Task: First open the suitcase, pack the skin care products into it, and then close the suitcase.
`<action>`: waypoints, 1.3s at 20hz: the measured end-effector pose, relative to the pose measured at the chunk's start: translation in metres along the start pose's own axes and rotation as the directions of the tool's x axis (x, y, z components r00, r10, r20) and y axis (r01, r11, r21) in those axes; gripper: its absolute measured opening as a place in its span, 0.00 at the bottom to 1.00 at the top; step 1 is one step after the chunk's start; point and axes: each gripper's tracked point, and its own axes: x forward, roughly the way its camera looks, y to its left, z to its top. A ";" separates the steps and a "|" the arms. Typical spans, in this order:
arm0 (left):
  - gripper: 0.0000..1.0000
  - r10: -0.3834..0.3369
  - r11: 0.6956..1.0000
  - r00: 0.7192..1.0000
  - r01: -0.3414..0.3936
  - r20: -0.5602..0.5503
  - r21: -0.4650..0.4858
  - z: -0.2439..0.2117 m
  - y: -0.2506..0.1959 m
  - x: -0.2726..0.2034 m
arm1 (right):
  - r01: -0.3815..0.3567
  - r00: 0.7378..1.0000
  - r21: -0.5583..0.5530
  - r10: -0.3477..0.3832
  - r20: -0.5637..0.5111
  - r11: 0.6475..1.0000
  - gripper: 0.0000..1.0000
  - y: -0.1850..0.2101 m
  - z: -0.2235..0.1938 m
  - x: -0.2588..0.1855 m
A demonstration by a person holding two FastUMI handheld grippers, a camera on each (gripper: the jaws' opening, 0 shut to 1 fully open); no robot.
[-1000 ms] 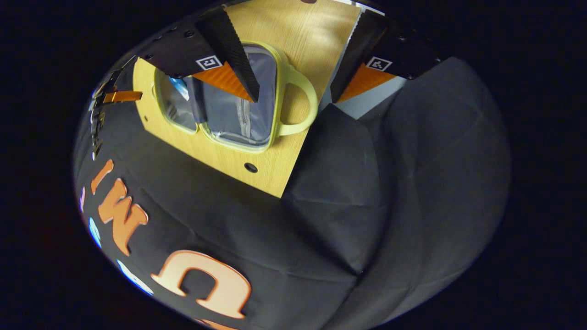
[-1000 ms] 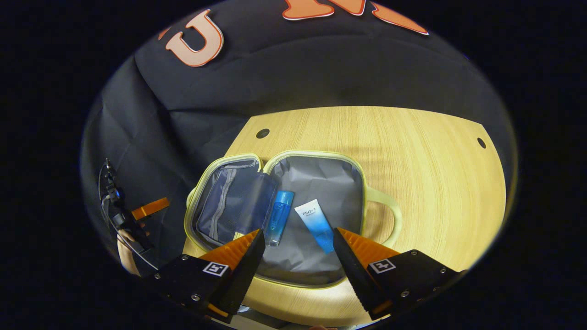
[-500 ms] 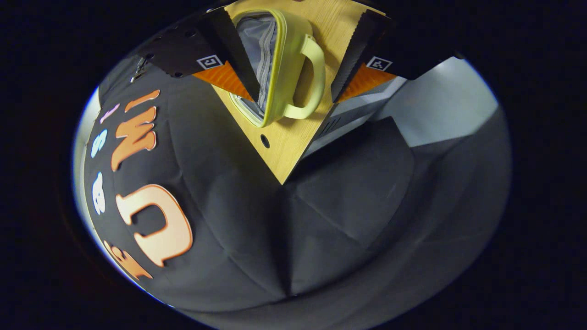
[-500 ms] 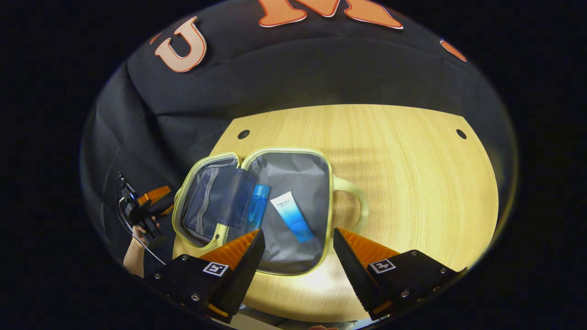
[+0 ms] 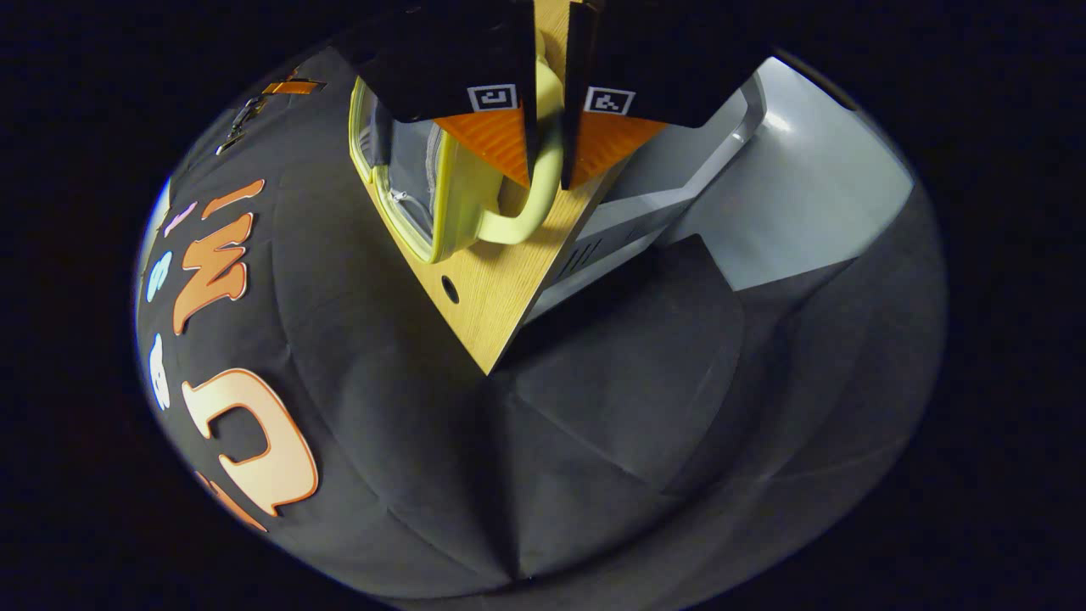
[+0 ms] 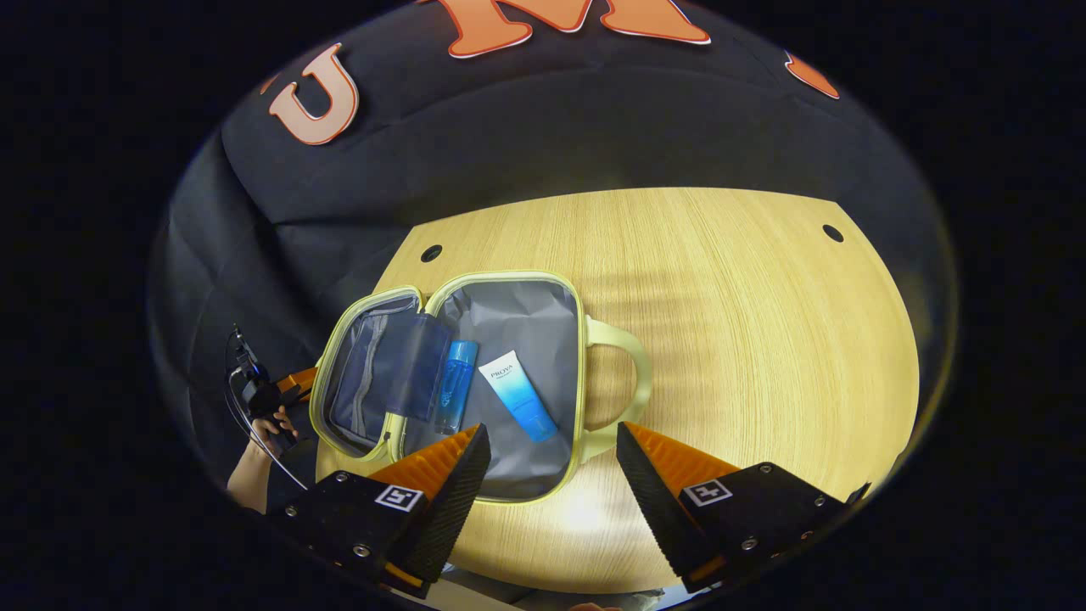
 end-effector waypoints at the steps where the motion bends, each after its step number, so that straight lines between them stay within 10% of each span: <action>1: 0.15 0.008 1.000 1.000 -0.008 0.009 0.002 0.001 0.000 0.027 | 0.000 1.000 -0.003 0.000 0.008 1.000 0.96 -0.001 0.001 -0.002; 6: 0.10 0.077 0.977 0.996 -0.085 0.051 0.195 0.014 -0.032 -0.013 | -0.014 0.998 -0.003 0.014 0.059 1.000 0.96 -0.004 0.012 -0.008; 13: 0.09 -0.023 0.906 0.985 -0.051 0.170 0.419 0.044 -0.195 -0.076 | -0.024 0.977 -0.026 0.029 0.211 0.999 0.95 -0.023 0.057 -0.040; 16: 0.10 0.065 0.784 0.978 -0.175 0.200 0.596 0.021 -0.255 -0.079 | -0.062 0.965 -0.010 0.062 0.256 0.998 0.96 -0.041 0.068 -0.062; 22: 0.05 0.160 0.409 0.929 -0.370 0.334 0.834 -0.043 -0.372 -0.076 | 0.052 0.956 -0.127 -0.013 0.292 0.990 0.96 -0.134 0.065 -0.099; 26: 0.05 0.145 0.325 0.936 -0.351 0.320 0.878 -0.109 -0.438 -0.058 | 0.013 0.954 -0.096 0.017 0.298 0.995 0.95 -0.179 0.057 -0.121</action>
